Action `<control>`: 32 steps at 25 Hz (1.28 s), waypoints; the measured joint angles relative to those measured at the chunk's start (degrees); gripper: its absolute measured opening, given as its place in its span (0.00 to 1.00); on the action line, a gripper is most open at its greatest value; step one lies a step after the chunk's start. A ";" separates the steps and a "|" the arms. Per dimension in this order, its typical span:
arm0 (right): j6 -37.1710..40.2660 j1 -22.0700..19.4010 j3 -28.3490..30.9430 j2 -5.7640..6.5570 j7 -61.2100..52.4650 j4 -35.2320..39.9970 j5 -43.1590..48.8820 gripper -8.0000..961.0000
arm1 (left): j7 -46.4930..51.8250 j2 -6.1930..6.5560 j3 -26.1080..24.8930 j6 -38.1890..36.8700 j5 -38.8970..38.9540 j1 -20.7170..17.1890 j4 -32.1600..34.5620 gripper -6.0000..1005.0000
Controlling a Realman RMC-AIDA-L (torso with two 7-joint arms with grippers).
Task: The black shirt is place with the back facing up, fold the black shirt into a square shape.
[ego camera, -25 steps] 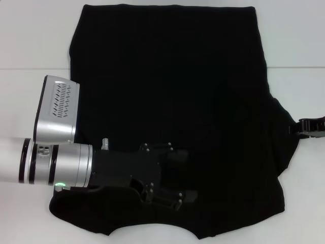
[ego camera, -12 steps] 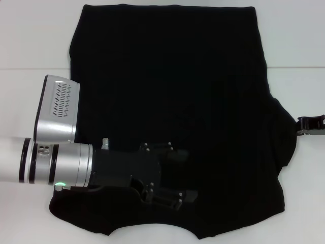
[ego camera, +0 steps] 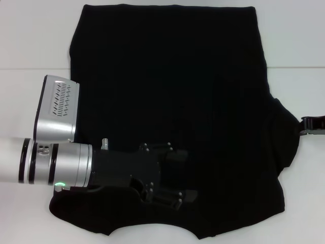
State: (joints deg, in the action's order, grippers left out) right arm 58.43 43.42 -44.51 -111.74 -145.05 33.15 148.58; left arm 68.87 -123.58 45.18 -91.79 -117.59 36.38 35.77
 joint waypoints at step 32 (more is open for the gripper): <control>3.92 -7.14 6.64 3.66 7.42 6.18 -4.19 0.11 | 3.74 -0.35 -1.58 -5.83 3.96 -1.07 -1.69 0.93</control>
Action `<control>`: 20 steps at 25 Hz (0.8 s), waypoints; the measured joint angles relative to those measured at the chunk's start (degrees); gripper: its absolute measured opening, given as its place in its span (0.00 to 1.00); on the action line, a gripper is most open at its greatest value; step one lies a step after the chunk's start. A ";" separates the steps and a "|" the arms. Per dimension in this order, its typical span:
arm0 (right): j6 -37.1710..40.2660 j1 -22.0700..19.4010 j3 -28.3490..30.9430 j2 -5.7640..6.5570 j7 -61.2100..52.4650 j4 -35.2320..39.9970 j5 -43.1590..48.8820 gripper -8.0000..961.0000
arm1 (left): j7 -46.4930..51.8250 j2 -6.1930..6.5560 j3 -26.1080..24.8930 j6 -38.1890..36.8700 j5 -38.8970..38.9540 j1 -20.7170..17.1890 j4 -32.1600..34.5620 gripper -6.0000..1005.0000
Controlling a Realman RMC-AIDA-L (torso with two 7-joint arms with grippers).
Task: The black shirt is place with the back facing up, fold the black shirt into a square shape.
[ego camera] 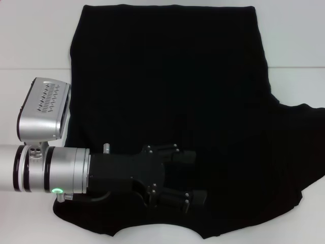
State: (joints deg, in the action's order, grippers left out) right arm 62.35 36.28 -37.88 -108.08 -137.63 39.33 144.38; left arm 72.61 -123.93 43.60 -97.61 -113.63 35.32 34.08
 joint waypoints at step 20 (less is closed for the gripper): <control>-0.32 8.87 -3.64 -3.60 3.21 -2.43 -0.27 0.16 | -0.02 0.00 0.00 0.68 -0.01 0.11 -0.16 0.93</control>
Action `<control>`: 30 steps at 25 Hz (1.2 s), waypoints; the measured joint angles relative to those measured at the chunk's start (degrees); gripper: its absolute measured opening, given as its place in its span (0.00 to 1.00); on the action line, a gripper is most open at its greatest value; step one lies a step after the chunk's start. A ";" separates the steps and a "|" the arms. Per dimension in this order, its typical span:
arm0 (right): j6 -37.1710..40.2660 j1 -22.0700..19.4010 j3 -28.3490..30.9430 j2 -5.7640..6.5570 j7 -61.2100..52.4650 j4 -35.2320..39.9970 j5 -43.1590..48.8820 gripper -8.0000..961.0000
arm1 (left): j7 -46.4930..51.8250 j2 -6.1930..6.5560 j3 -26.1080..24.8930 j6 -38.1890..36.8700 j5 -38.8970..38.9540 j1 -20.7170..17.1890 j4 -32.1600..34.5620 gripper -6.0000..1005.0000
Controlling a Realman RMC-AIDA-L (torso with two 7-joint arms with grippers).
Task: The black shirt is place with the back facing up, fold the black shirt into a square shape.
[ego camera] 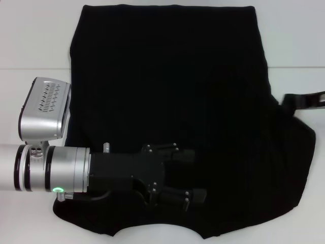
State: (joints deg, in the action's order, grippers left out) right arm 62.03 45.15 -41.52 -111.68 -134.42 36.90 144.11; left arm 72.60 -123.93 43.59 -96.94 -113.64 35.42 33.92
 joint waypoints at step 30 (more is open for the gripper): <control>-1.96 9.72 -11.21 -4.23 -1.43 -1.50 -3.50 0.37 | -0.22 0.36 -1.61 2.29 -0.62 -0.83 0.00 0.93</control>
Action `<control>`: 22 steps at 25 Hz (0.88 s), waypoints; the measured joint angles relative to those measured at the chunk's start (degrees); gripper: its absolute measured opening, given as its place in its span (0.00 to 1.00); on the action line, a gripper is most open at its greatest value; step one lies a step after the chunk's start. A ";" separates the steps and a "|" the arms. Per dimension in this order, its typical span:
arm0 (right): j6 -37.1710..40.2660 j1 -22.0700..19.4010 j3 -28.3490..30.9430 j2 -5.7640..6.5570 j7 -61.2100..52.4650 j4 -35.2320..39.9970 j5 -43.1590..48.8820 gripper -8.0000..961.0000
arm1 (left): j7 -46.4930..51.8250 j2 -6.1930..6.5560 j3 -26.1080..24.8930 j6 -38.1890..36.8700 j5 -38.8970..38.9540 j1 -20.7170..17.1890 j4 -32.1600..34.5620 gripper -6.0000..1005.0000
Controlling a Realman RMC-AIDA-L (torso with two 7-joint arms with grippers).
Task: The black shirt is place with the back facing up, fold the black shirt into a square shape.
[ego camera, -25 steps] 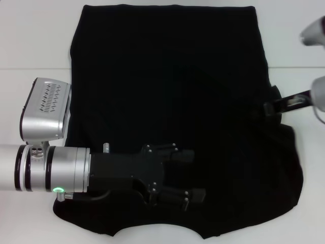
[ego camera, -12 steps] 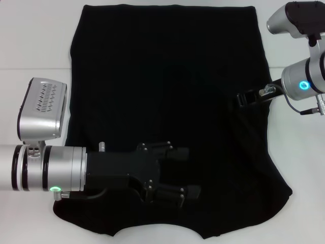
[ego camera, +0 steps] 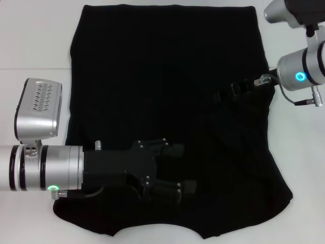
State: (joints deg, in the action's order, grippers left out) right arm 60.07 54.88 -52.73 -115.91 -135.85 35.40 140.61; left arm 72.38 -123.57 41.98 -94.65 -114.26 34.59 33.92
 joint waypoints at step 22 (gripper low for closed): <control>12.17 -12.55 3.69 0.68 20.67 -0.37 -27.39 0.84 | 15.00 3.77 -17.12 -3.26 -14.24 -6.69 10.76 0.93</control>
State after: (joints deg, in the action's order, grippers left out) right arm 72.24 42.33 -49.03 -115.24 -115.17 35.04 113.22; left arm 87.38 -119.80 24.87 -97.91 -128.51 27.90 44.68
